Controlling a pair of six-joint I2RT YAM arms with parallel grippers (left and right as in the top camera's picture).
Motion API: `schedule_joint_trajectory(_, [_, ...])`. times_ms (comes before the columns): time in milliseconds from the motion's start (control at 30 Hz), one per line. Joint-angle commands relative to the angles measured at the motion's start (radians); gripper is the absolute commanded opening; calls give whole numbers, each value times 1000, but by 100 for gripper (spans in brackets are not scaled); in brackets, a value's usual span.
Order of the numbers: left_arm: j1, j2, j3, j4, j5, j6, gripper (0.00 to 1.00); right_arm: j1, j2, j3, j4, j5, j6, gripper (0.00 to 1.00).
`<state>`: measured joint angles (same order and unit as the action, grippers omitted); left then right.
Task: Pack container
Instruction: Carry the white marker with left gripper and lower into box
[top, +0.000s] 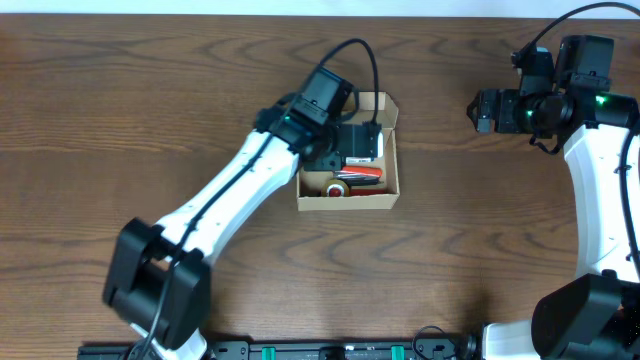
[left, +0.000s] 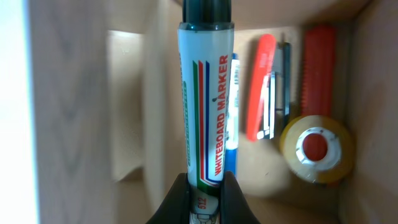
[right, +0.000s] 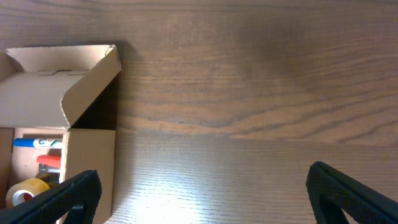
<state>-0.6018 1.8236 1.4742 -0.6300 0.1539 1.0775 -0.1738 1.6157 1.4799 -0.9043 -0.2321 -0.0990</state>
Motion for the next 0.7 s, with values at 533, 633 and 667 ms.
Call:
schedule_joint_trajectory(533, [-7, 214, 11, -88, 61, -73, 6, -2, 6, 9, 3, -1, -14, 98])
schedule_joint_trajectory(633, [-7, 214, 11, -88, 58, -73, 11, -2, 6, 9, 3, -1, -14, 98])
schedule_joint_trajectory(667, [-7, 214, 11, -87, 58, -79, 19, -2, 6, 9, 3, -1, -14, 98])
